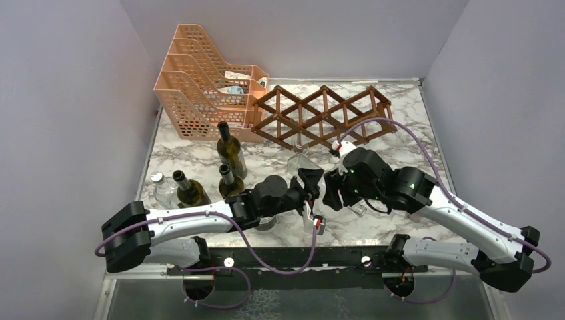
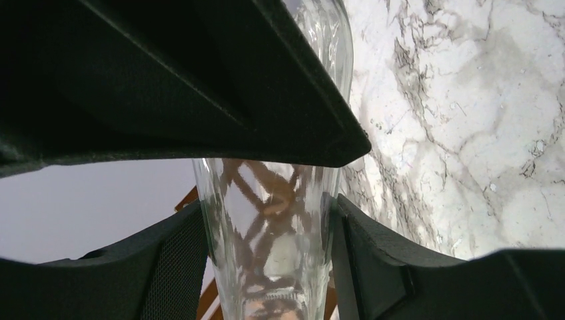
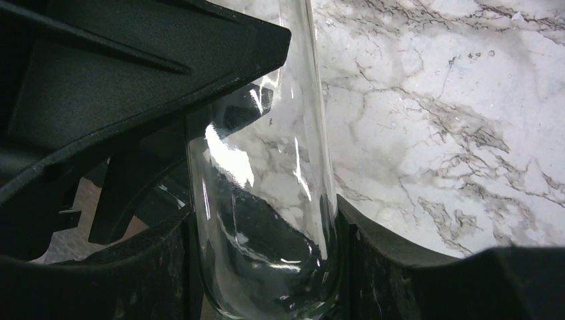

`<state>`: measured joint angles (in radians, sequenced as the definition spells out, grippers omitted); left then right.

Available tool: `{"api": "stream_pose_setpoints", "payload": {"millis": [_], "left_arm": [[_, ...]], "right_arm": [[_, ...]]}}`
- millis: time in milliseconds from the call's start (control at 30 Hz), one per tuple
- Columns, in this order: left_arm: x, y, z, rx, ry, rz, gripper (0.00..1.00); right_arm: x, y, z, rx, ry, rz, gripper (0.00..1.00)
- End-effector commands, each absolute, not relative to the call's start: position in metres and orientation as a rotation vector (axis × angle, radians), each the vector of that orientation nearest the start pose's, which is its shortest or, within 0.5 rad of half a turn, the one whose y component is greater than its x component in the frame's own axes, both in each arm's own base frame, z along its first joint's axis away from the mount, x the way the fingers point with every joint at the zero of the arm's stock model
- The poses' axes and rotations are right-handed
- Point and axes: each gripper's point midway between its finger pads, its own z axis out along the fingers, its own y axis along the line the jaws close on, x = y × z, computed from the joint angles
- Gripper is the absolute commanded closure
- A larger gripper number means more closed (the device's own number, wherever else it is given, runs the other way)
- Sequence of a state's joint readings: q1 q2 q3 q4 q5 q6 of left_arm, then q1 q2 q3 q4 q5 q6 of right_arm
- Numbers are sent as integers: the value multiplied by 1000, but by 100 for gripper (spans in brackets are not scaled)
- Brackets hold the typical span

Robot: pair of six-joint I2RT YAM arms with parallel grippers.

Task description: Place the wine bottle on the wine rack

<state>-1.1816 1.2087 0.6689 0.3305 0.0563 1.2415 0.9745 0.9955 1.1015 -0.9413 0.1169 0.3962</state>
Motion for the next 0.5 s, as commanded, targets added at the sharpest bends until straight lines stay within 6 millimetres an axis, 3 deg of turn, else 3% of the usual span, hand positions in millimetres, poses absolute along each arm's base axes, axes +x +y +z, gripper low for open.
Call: {"api": "stream_pose_setpoints", "payload": {"millis": [0,100,200,367,433,467], "left_arm": [[180,-371,269,1521,541,-32,100],[181,-370,267,1518,562,-39,99],[183,-369,264,1503,609,-52,64],[186,-365,250,1514,654,-47,34],[186,-363,247,1512,669,-53,11],[187,-363,248,1506,674,-56,8]], "right_arm": [[152,216,217,-620,2369,497,65],[159,212,220,-588,2349,459,83],[166,208,227,-549,2315,428,99],[185,194,248,-447,2244,329,99],[192,188,258,-406,2210,289,99],[195,186,262,-387,2194,276,99]]}}
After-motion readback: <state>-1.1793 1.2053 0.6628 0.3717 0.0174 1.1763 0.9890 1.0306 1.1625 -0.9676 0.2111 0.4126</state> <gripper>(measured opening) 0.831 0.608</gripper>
